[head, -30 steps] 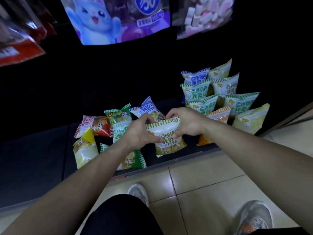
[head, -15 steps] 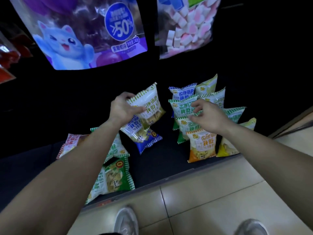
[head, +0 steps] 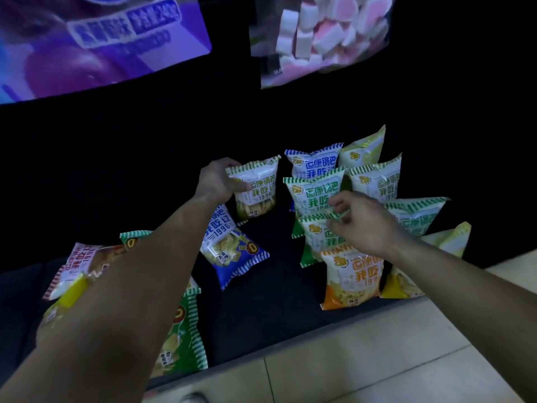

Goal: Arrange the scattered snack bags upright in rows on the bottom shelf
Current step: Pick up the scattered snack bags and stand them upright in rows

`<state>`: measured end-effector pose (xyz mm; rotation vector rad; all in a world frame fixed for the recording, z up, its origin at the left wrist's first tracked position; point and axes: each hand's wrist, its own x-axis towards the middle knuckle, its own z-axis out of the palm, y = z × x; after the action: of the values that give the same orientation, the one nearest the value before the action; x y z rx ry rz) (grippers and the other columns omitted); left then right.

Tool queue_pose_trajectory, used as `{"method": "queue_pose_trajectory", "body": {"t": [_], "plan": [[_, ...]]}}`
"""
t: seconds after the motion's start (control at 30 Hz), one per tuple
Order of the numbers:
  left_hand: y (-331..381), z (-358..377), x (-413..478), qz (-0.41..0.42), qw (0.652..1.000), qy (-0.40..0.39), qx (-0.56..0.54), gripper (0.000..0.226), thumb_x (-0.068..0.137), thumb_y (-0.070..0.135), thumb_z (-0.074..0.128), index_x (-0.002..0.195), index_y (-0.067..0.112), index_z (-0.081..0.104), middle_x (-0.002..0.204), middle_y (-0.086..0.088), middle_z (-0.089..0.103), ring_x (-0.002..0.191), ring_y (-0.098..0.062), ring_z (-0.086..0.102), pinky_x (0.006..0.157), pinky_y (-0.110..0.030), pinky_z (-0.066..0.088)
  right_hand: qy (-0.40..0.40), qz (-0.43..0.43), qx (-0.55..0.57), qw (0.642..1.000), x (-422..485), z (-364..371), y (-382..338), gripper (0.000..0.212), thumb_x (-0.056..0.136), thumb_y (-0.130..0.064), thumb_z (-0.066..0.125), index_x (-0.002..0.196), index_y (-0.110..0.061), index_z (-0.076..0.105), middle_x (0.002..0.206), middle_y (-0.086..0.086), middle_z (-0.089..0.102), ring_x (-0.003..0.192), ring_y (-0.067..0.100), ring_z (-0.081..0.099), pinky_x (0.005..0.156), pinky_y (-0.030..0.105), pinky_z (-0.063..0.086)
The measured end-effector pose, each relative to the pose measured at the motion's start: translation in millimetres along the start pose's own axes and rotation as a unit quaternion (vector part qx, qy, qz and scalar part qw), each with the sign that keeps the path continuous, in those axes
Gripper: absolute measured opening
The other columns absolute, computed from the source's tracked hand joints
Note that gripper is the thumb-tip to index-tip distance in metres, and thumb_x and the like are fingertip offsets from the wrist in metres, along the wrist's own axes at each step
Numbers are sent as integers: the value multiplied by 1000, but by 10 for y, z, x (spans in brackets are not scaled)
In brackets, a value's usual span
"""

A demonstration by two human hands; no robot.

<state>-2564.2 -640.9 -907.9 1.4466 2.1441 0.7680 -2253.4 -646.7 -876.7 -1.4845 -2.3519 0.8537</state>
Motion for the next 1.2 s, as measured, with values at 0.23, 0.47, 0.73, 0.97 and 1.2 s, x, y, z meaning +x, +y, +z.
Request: {"method": "queue_pose_trajectory", "body": {"t": [0.23, 0.47, 0.73, 0.97, 1.2], "plan": [[-7, 271, -162, -84, 984, 132, -88, 68, 79, 33, 81, 131, 12, 41, 121, -12, 60, 97, -28, 59, 71, -35, 44, 19, 8, 2, 1000, 46, -1, -31, 42, 90, -29, 70, 129, -21, 56, 116, -3, 57, 97, 14, 57, 80, 28, 45], [-43, 193, -135, -104, 983, 75, -128, 70, 79, 32, 81, 132, 9, 42, 124, -10, 63, 110, -27, 61, 84, -33, 50, 12, 11, -20, 1000, 7, 1, -200, 41, 89, -36, 68, 127, -26, 56, 119, -5, 58, 102, 17, 59, 88, 41, 53], [-771, -529, -842, -144, 977, -76, 136, 67, 80, 56, 72, 133, 19, 53, 125, -7, 64, 109, -26, 61, 88, -35, 51, 16, -57, -22, 998, -132, 185, -719, 32, 93, -27, 63, 124, -20, 59, 115, -2, 56, 103, 14, 56, 83, 30, 46], [-797, -377, -1020, -163, 947, -104, 256, 112, 69, 86, 52, 153, 19, 21, 155, -13, 35, 146, -35, 19, 109, -51, 32, -106, -68, -16, 992, -208, 971, -990, 28, 91, -35, 64, 118, -26, 60, 109, -7, 53, 98, 13, 58, 83, 32, 50], [-861, -284, -695, -183, 922, -128, 316, 128, 51, 99, 47, 150, 20, 31, 153, -17, 25, 139, -38, 25, 110, -52, 31, -140, -27, -27, 989, -219, 1403, -800, 36, 91, -36, 63, 125, -24, 57, 118, -5, 52, 106, 11, 58, 84, 27, 47]]}}
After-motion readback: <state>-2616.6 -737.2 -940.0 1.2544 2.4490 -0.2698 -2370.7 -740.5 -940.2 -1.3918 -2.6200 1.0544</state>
